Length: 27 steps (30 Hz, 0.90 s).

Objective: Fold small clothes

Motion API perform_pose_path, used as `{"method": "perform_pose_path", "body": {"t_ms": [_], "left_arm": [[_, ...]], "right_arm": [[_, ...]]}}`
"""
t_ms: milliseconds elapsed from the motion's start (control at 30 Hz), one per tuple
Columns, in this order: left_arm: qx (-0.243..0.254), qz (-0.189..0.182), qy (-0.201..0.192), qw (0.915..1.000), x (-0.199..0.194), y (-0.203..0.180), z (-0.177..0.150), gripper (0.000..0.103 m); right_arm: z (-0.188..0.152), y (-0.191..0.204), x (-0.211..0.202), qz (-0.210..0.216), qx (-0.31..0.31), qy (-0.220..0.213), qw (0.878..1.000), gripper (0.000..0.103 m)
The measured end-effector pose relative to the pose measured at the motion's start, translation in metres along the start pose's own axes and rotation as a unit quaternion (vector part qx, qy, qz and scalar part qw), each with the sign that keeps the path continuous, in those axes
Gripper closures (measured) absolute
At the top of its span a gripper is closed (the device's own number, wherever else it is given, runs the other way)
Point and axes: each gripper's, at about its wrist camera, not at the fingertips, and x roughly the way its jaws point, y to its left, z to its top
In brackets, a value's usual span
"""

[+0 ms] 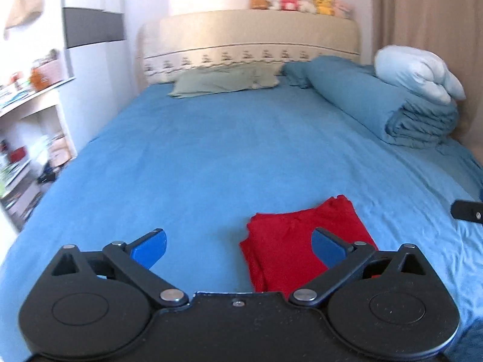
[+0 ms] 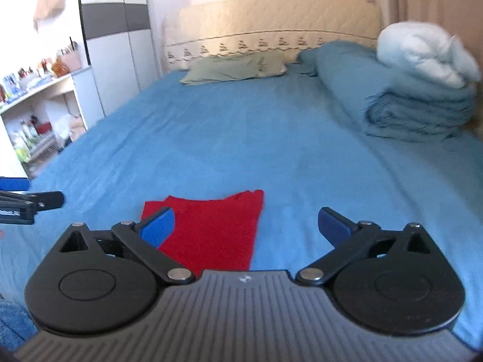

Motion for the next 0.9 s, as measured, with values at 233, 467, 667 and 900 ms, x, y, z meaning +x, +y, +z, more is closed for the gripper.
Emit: {"method": "perform_pose_path", "body": {"t_ms": [233, 467, 667, 900], "left_arm": [[-0.035, 0.036, 0.033, 0.9982, -0.063, -0.002, -0.017, 0.0], [-0.028, 0.025, 0.051, 0.998, -0.101, -0.013, -0.043, 0.0], [-0.007, 0.017, 0.067, 0.9976, -0.103, -0.026, -0.064, 0.0], [0.0, 0.02, 0.064, 0.9977, -0.103, -0.027, -0.069, 0.0]], "right_arm": [[-0.007, 0.022, -0.063, -0.032, 0.011, 0.061, 0.998, 0.0], [-0.038, 0.033, -0.099, -0.061, 0.004, 0.09, 0.994, 0.0], [-0.07, 0.036, -0.107, -0.073, 0.012, 0.12, 0.99, 0.0], [-0.075, 0.038, -0.106, -0.083, 0.006, 0.125, 0.989, 0.0]]}}
